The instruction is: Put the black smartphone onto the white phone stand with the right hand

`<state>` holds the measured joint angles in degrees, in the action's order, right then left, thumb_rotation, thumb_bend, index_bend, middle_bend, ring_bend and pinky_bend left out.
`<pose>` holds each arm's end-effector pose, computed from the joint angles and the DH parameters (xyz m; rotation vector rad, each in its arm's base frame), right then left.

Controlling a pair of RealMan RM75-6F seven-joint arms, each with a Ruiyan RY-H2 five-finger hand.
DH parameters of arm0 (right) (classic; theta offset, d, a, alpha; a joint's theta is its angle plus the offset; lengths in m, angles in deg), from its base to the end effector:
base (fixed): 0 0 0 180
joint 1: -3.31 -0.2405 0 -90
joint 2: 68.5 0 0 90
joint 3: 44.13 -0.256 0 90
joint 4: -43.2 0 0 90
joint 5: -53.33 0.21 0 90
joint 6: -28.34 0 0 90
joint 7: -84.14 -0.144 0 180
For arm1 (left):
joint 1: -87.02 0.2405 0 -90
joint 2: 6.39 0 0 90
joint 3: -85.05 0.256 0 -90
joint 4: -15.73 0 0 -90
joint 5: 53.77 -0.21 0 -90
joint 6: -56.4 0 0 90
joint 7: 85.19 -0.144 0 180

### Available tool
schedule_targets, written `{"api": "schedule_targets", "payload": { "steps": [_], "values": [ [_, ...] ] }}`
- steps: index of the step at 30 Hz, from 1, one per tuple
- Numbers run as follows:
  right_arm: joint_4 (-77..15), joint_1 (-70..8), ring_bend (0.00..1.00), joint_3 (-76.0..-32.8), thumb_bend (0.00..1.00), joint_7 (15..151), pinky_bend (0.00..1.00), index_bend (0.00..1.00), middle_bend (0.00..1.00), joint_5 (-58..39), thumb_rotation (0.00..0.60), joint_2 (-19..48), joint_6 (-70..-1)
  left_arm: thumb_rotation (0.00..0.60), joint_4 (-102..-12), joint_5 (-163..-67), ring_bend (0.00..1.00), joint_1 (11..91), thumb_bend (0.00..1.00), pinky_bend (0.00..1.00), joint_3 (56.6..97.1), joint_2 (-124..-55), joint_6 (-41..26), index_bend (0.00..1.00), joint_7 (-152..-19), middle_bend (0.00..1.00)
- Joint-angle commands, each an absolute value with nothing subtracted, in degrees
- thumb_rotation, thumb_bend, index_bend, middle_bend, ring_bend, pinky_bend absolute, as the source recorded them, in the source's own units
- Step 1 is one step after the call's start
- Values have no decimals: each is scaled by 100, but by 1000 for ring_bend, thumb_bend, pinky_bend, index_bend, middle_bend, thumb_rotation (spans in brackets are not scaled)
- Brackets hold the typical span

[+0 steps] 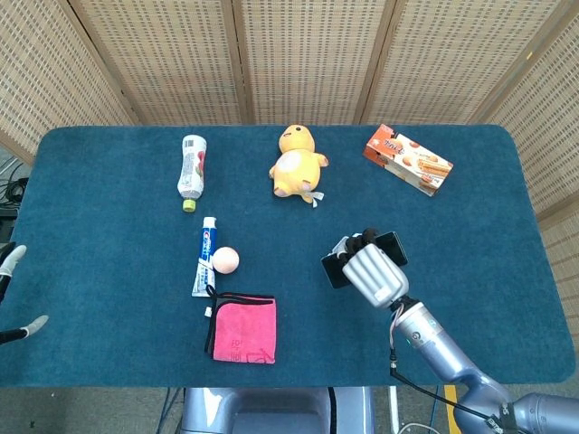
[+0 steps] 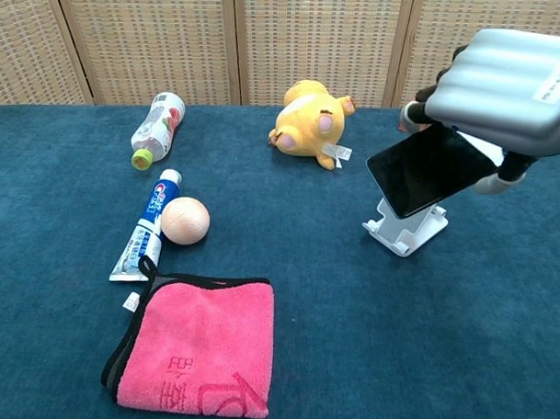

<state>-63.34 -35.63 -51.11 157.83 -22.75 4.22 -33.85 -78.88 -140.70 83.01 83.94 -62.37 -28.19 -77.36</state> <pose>-0.1147 -0.2933 0.0561 1.9667 0.1766 0.5129 -0.3160 0.1700 0.1951 -1.3904 -0.9590 -0.9051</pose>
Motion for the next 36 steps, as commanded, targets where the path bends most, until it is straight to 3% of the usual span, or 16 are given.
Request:
{"api": "schedule_targets", "payload": {
  "steps": [1,11,21,36],
  "values": [
    [-6279,-3906,460,-5227,363,16920,392,467,515,-1911,600,633,-3427,600,-7885,-14066,0,8288,0,0,8399,-6208,-2785,0,-7679,0],
    [-5963,-4483,460,-5244,363,18716,392,467,509,-665,600,1112,-3462,600,-7845,-13995,0,8212,0,0,8377,-6141,-2626,0,-7522,0],
    [-5928,-4978,460,-4904,363,20216,392,467,456,496,600,1721,-4156,600,-7866,-13883,0,8117,0,0,8365,-6108,-2408,0,-7516,0],
    [-5593,-5448,434,-4410,363,20759,392,467,435,982,600,2284,-4616,600,-7864,-13826,0,8087,0,0,8354,-6071,-2343,0,-7413,0]
  ]
}}
